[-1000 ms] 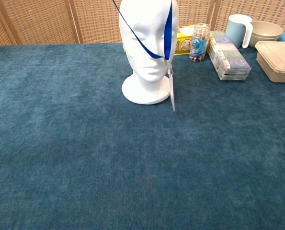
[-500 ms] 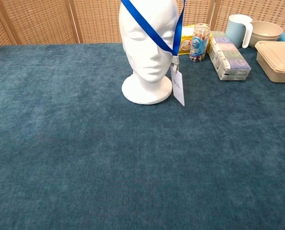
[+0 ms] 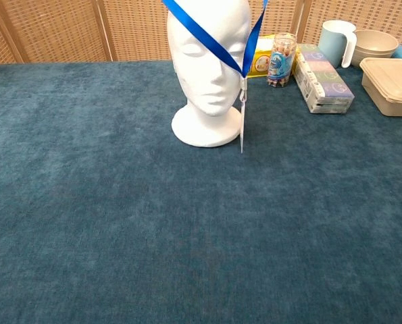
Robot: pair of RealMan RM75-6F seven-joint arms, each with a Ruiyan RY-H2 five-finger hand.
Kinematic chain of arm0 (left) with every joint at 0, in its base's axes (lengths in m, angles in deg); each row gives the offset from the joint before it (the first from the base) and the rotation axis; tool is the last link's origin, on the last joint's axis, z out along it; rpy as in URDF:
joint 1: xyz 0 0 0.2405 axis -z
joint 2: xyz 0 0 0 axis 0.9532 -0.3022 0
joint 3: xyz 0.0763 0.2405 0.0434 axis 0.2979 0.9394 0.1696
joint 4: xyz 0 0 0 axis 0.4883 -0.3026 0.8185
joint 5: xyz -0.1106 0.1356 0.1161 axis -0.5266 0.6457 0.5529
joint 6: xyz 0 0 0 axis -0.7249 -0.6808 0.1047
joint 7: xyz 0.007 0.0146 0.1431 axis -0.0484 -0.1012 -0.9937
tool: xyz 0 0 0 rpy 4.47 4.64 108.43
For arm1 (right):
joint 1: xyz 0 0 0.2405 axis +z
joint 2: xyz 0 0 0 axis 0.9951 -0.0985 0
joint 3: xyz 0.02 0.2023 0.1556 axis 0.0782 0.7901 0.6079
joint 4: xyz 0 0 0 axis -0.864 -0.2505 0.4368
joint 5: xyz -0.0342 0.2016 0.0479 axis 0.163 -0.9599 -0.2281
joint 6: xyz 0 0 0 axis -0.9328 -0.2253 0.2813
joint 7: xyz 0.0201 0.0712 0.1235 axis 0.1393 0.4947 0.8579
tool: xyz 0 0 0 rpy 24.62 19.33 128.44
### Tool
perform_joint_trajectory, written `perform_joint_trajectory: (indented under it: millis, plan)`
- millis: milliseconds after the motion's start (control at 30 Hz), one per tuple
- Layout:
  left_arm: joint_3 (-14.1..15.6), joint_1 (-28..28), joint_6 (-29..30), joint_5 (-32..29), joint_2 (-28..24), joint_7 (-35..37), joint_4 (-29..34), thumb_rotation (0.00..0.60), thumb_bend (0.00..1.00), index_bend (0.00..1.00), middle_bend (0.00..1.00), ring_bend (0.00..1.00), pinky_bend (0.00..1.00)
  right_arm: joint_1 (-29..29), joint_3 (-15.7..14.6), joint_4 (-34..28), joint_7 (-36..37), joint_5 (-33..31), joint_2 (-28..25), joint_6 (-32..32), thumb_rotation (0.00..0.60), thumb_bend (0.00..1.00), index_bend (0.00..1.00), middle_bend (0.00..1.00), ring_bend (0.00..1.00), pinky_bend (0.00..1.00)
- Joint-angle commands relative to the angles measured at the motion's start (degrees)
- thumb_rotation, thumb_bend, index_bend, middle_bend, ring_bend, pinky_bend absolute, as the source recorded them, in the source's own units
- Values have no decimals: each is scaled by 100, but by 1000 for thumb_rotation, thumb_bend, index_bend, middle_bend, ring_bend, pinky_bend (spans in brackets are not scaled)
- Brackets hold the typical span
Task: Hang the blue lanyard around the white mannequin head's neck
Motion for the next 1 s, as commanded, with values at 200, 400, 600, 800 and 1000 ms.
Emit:
perform_joint_trajectory:
  millis: [200,400,600,800,1000]
  plan:
    - [105,-37,3,155,246,217,-344,418,473,803,1000,1000,1000,117,-146,354,-73,-180,117,-57,593,562,666,982,1000,1000]
    - [194,-43,-16,252,482,299,-620,419,472,803,1000,1000,1000,196,-253,682,-142,-350,248,-112,593,563,667,982,1000,1000]
    - [268,-30,-54,354,695,321,-881,417,469,803,1000,1000,1000,234,-369,950,-200,-463,357,-190,591,563,667,982,1000,1000]
    - [336,-31,-111,427,954,369,-1158,417,453,803,1000,1000,1000,260,-478,1118,-285,-522,422,-279,590,563,667,966,1000,1000]
    - [362,-50,-174,454,1057,343,-1252,415,424,803,1000,1000,984,272,-580,1169,-380,-490,421,-335,589,559,658,930,1000,1000]
